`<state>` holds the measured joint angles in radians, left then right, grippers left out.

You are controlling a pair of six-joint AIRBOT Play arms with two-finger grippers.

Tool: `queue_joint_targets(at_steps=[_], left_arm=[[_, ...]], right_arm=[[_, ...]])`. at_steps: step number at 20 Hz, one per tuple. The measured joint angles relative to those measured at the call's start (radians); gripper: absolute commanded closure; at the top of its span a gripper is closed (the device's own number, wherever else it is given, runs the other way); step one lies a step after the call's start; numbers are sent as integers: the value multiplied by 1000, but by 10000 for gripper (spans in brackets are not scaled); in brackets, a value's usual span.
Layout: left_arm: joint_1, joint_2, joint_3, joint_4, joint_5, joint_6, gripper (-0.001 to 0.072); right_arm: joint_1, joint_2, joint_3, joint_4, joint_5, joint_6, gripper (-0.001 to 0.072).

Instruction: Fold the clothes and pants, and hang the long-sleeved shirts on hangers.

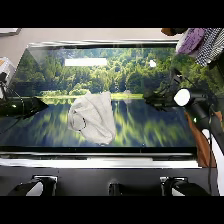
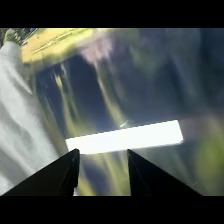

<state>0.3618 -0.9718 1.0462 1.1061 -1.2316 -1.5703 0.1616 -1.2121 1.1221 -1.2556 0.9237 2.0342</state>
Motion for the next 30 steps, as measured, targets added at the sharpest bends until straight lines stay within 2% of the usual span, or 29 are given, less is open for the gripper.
queue_joint_targets(at_steps=[2, 4, 8, 12, 17, 18, 19, 20, 21, 28, 29, 30], left_arm=[[3, -26, -36, 10, 21, 0, 179], [5, -55, -72, 10, 44, 0, 179], [5, -126, -124, -36, 99, 27, 179], [4, -211, -140, -124, 131, 106, 179], [3, -309, -144, -201, 145, 175, 179], [3, -324, -145, -207, 146, 183, 179], [3, -337, -144, -213, 148, 192, 179], [3, -351, -144, -216, 148, 201, 179], [3, -364, -144, -221, 149, 206, 179], [-24, -462, -144, -259, 159, 267, 186], [-35, -478, -144, -268, 161, 277, 240], [-49, -495, -144, -275, 161, 288, 472]], right_arm=[[-62, -84, 0, 207, -6, -116, 337], [-82, -178, 0, 405, -5, -262, 283], [-45, -359, 0, 636, 2, -463, 284], [55, -458, 0, 764, -48, -567, 285], [159, -510, 0, 819, -127, -599, 296], [177, -516, 1, 828, -140, -598, 338], [194, -521, 1, 834, -151, -598, 466], [211, -526, 0, 830, -164, -598, 554], [223, -529, 0, 826, -179, -598, 676], [229, -496, -1, 816, -240, -594, 681], [228, -486, -1, 810, -242, -594, 681], [227, -479, -1, 805, -244, -594, 681]])
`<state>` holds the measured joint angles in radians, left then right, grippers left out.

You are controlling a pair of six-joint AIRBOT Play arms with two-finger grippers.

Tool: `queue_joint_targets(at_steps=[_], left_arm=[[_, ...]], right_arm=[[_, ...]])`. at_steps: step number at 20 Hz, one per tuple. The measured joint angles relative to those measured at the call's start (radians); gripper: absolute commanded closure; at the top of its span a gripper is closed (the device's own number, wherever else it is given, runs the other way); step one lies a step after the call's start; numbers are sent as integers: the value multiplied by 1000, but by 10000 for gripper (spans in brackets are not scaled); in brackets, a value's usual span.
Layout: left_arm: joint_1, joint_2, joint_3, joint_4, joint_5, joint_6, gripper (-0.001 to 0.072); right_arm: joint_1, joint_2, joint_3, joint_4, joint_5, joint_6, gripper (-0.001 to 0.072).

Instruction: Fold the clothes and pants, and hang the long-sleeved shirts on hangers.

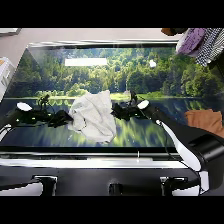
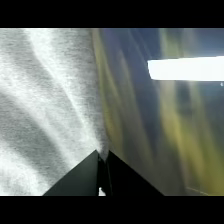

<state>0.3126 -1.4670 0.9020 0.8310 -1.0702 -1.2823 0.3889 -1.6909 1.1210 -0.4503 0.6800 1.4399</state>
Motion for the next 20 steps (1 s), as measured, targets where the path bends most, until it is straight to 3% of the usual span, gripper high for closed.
queue_joint_targets(at_steps=[1, 6, 12, 20], left_arm=[[-11, -12, 0, -6, 1, 6, 692], [-10, -19, 35, -19, 3, 23, 694], [58, 84, 246, -21, -63, 21, 694], [77, 308, 629, -26, -158, -136, 693]], right_arm=[[-1, 6, 0, -5, 0, 0, 681], [-4, 59, 0, -76, -4, 23, 682], [-5, 269, 49, -475, -35, 196, 682], [-5, 642, 242, -864, 58, 297, 682]])
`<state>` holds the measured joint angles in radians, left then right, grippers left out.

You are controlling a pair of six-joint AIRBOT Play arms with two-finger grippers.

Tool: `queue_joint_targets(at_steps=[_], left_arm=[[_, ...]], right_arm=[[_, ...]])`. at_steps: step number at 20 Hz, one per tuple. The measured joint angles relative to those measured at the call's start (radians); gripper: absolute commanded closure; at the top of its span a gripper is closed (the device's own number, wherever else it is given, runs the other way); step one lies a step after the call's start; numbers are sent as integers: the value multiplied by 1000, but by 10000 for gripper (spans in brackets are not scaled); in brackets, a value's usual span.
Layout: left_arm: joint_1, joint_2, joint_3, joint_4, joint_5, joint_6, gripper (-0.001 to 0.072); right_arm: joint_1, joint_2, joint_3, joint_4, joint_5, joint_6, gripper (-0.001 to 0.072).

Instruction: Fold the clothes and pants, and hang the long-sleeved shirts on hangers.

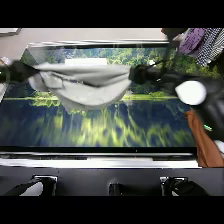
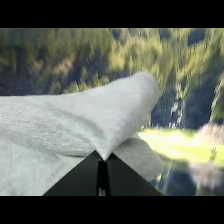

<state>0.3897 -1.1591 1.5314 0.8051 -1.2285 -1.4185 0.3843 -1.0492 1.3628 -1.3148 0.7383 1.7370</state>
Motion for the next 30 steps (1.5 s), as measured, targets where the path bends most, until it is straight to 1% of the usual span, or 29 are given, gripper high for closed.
queue_joint_targets(at_steps=[4, 7, 9, 11, 13, 15, 18, 20, 23, 26, 27, 29, 30], left_arm=[[1, 171, 84, 0, -13, -72, 693], [1, 277, 104, 35, -16, -138, 694], [1, 309, 109, 63, -16, -175, 694], [1, 301, 112, 83, -24, -195, 694], [-5, 245, 112, 101, -42, -205, 693], [-27, 159, 113, 137, -49, -205, 693], [-85, -32, 113, 219, -49, -206, 693], [-125, -177, 114, 253, -31, -208, 693], [-169, -384, 114, 282, 11, -208, 693], [-193, -528, 114, 292, 53, -213, 690], [-198, -560, 114, 294, 64, -214, 632], [-201, -597, 114, 295, 81, -214, 285], [-196, -604, 114, 295, 83, -216, 256]], right_arm=[[0, 202, 48, -67, 49, 20, 682], [0, 317, 59, -85, 74, 67, 682], [0, 343, 61, -95, 108, 104, 681], [0, 322, 63, -101, 145, 140, 681], [0, 247, 64, -108, 187, 196, 680], [0, 132, 64, -102, 209, 251, 680], [-1, -84, 64, -48, 197, 294, 676], [-1, -241, 64, 8, 147, 307, 656], [-1, -443, 64, 104, 43, 314, 653], [-1, -587, 64, 182, -45, 315, 609], [-1, -618, 64, 199, -63, 315, 513], [-3, -654, 64, 223, -77, 317, 303], [-10, -660, 64, 230, -73, 317, 235]])
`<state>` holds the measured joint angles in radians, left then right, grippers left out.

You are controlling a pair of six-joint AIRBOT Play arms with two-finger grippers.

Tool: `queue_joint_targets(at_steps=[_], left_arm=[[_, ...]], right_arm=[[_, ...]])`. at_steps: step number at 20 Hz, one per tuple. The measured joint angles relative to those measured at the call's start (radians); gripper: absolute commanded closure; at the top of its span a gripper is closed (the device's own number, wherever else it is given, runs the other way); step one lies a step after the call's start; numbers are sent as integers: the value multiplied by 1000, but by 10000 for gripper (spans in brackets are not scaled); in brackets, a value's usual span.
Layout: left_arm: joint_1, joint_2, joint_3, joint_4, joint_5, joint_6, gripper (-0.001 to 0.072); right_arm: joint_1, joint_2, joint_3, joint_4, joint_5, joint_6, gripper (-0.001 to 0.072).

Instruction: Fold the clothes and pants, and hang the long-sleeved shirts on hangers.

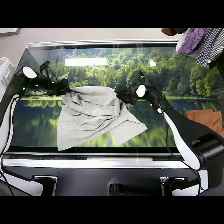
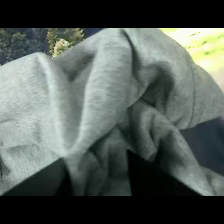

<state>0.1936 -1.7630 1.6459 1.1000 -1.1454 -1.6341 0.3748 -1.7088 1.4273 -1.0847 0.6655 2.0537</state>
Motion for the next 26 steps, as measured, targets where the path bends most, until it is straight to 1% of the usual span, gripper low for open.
queue_joint_targets(at_steps=[2, 4, 8, 10, 12, 15, 18, 21, 23, 24, 26], left_arm=[[24, 7, 0, 2, -2, 8, 256], [64, 38, 1, 3, -44, 34, 256], [161, 133, -26, 8, -190, 75, 256], [201, 198, -84, 8, -227, 82, 257], [234, 272, -174, 10, -250, 85, 259], [257, 369, -317, 14, -266, 102, 258], [267, 418, -418, 28, -271, 109, 258], [270, 434, -460, 40, -275, 113, 258], [271, 438, -472, 44, -277, 113, 257], [272, 440, -476, 44, -280, 106, 257], [274, 446, -492, 47, -291, 85, 257]], right_arm=[[-31, 12, 0, 12, 53, -26, 226], [-93, 53, 0, 19, 150, -108, 225], [-293, 136, -11, 15, 412, -334, 225], [-391, 159, -47, 12, 522, -455, 225], [-469, 172, -116, 21, 595, -573, 225], [-532, 180, -240, 66, 609, -717, 225], [-547, 180, -353, 124, 553, -831, 225], [-530, 163, -419, 178, 516, -902, 226], [-505, 143, -438, 229, 509, -929, 248], [-490, 133, -444, 242, 502, -938, 386], [-462, 117, -453, 260, 488, -948, 613]])
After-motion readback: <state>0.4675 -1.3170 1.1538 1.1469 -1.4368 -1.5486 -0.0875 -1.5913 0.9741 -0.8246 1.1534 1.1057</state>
